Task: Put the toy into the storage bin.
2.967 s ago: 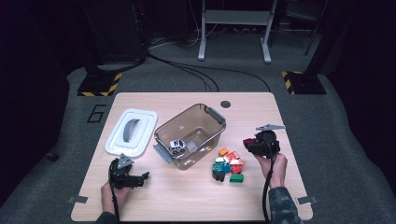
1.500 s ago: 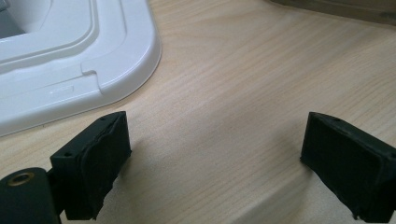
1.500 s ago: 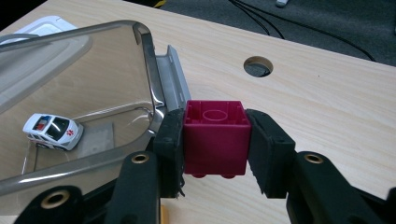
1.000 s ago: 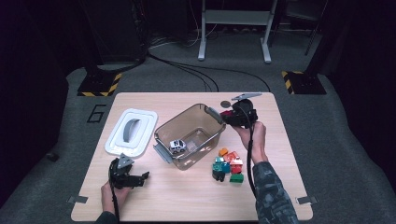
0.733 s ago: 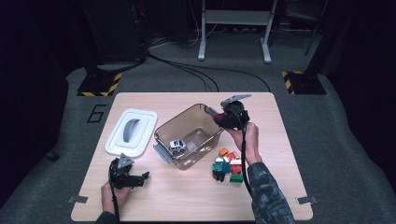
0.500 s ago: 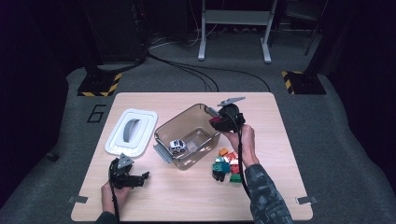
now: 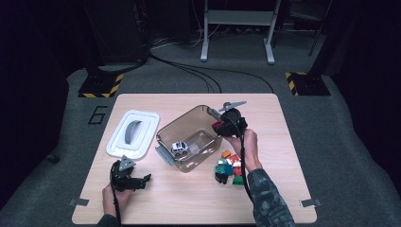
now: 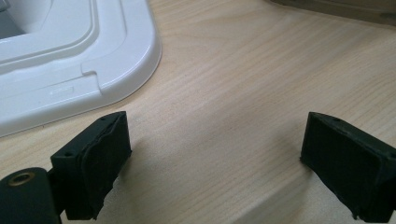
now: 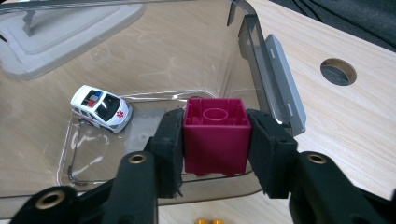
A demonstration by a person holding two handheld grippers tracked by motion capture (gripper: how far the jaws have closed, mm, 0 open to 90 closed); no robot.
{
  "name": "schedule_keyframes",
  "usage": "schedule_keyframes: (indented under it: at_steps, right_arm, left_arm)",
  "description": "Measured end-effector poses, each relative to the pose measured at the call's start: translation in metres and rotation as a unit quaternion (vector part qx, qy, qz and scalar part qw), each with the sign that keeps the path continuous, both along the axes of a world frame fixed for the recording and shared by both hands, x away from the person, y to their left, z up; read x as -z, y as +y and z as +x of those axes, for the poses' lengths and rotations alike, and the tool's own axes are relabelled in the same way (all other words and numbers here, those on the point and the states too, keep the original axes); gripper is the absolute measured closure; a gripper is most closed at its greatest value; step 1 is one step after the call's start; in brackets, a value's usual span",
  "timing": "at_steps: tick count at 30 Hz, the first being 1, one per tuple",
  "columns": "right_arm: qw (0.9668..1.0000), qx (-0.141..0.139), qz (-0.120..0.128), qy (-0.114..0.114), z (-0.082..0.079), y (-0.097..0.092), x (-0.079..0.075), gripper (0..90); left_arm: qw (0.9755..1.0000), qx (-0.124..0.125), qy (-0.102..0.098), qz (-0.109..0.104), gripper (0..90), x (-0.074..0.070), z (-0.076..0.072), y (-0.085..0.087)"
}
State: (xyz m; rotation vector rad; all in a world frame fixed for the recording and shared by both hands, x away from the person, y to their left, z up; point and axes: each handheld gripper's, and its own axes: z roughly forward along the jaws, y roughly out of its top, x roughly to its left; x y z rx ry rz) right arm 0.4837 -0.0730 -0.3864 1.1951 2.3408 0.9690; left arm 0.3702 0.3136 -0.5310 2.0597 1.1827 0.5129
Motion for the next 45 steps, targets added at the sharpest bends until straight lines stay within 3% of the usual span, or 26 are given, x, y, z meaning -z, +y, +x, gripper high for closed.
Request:
schedule_keyframes:
  at_steps: [5,7,8,11,18,26,36,42,45]
  right_arm:
    - [0.9999,0.010,0.005,-0.008,-0.004,-0.004,-0.003,39.0]
    - [0.9998,0.011,0.006,-0.012,-0.005,-0.006,-0.004,36.8]
    - [0.9996,0.014,0.017,-0.019,-0.009,-0.010,-0.008,30.5]
    - [0.9991,0.020,0.027,-0.025,-0.015,-0.019,-0.012,23.3]
    - [0.9985,0.031,0.035,-0.030,-0.032,-0.043,-0.011,15.2]
    - [0.9979,0.049,0.039,-0.012,-0.050,-0.065,0.011,13.9]
    - [0.9967,0.071,0.030,0.027,-0.084,-0.078,0.060,14.4]
    - [0.9943,0.092,0.026,0.048,-0.088,-0.081,0.085,19.8]
    - [0.9928,0.106,0.031,0.047,-0.084,-0.081,0.092,21.2]
  left_arm:
    - [1.0000,0.000,-0.001,0.000,8.0,0.000,0.000,0.000]
    - [1.0000,0.000,-0.001,0.000,8.1,0.000,0.000,0.000]
    - [1.0000,0.000,0.000,0.000,8.1,0.000,0.000,0.000]
    - [1.0000,0.000,-0.001,0.000,8.2,0.000,0.000,0.000]
    - [1.0000,0.000,-0.001,0.000,8.3,0.000,0.000,0.000]
    - [1.0000,-0.001,-0.001,0.000,8.4,0.000,0.000,0.000]
    - [1.0000,-0.001,-0.001,0.000,8.6,0.000,0.000,0.000]
    - [1.0000,-0.001,-0.001,0.000,8.6,0.000,0.000,0.000]
    - [1.0000,-0.002,-0.001,0.000,8.7,0.000,0.000,0.000]
